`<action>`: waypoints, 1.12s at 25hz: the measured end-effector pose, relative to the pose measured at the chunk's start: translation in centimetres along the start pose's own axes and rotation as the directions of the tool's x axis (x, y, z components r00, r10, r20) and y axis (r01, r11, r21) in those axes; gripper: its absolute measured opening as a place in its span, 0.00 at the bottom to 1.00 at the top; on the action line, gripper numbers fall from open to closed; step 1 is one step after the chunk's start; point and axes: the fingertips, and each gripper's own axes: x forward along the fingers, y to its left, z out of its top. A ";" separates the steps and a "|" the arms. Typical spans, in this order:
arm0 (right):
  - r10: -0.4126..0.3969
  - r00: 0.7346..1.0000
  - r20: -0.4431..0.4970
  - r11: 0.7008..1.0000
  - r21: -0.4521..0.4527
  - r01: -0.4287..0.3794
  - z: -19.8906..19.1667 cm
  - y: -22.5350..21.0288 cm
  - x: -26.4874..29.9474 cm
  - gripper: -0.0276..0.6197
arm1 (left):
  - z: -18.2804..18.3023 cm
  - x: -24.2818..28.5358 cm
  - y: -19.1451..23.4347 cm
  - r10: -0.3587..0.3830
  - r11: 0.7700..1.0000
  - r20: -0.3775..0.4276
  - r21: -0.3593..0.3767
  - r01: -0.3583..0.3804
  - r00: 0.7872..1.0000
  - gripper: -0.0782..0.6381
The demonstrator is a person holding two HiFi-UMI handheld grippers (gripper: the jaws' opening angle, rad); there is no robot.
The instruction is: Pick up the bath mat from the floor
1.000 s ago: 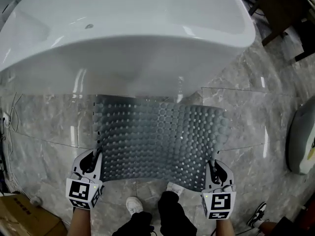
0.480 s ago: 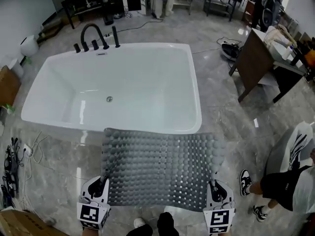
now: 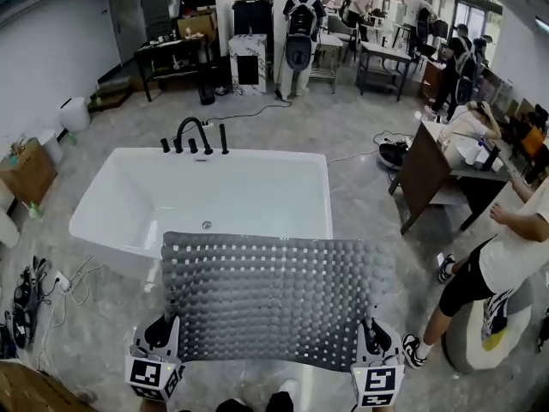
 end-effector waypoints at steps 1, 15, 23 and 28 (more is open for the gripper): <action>-0.006 1.000 0.020 1.000 -0.002 0.006 1.1 0.2 -0.5 0.15 | 1.0 -0.7 0.6 0.009 1.000 0.019 -0.001 -0.009 1.000 0.18; -0.129 0.977 0.172 0.991 0.003 0.130 11.1 6.8 -9.0 0.15 | 7.2 -9.0 7.2 -0.021 1.000 0.210 0.011 0.019 0.978 0.18; -0.131 0.974 0.187 0.991 0.019 0.130 11.1 6.1 -10.1 0.15 | 8.3 -10.3 6.6 -0.003 1.000 0.231 0.004 0.002 0.973 0.18; -0.126 0.972 0.196 0.992 0.012 0.126 10.4 4.8 -10.6 0.14 | 8.4 -10.9 5.1 0.015 1.000 0.244 -0.002 -0.015 0.970 0.18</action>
